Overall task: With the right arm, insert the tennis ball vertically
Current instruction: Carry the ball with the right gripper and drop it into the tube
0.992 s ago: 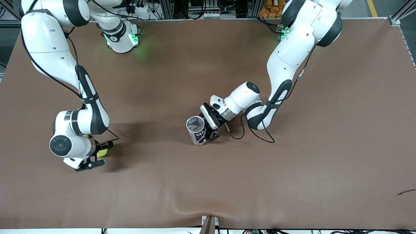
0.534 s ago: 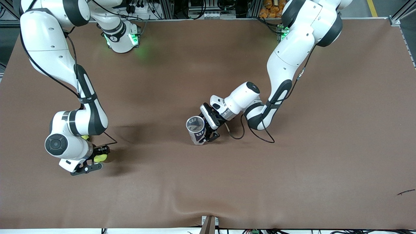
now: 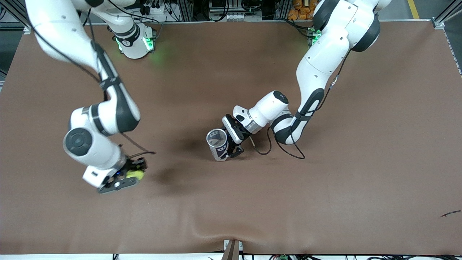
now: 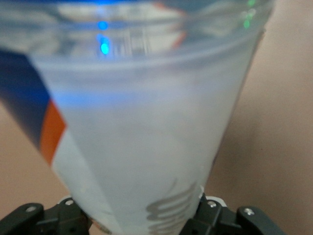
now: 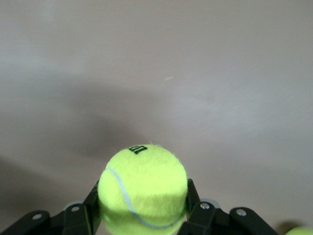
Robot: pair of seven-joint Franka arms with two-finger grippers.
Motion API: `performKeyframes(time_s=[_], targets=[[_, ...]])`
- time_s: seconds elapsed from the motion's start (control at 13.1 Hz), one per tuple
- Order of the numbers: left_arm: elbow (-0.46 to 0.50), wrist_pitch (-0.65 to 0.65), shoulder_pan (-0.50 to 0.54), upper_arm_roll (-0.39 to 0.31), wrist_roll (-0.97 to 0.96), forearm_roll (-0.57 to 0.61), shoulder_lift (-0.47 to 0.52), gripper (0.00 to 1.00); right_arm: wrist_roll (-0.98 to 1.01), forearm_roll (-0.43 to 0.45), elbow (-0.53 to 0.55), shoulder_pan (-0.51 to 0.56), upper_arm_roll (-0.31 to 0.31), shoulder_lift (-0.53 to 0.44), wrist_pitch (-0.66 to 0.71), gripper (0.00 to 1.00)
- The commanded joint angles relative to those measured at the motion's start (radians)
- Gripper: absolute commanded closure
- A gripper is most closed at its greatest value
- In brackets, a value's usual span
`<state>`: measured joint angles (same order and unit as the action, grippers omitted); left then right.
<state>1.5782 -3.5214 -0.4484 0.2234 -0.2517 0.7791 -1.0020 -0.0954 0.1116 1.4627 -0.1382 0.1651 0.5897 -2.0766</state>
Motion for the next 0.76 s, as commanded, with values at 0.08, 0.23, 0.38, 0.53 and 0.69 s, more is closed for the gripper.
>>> performKeyframes(time_s=[0.08, 0.23, 0.38, 0.53, 0.69], targets=[[-0.014, -0.016, 0.0, 0.001, -0.011, 0.023, -0.004, 0.26, -0.28, -0.016, 0.027, 0.008, 0.166, -0.054, 0.078, 0.61], [-0.014, -0.016, 0.0, -0.001, -0.011, 0.022, -0.006, 0.26, -0.424, -0.067, 0.019, 0.02, 0.25, -0.054, 0.115, 0.61], [-0.014, -0.016, 0.0, 0.001, -0.011, 0.022, -0.004, 0.26, -0.509, -0.2, -0.013, 0.012, 0.26, -0.054, 0.116, 0.62], [-0.015, -0.016, 0.0, 0.001, -0.012, 0.022, -0.004, 0.26, -0.536, -0.285, -0.045, 0.008, 0.26, -0.054, 0.125, 0.62], [-0.015, -0.016, 0.0, 0.001, -0.012, 0.022, -0.004, 0.26, -0.593, -0.335, -0.074, 0.0, 0.261, -0.05, 0.13, 0.62]])
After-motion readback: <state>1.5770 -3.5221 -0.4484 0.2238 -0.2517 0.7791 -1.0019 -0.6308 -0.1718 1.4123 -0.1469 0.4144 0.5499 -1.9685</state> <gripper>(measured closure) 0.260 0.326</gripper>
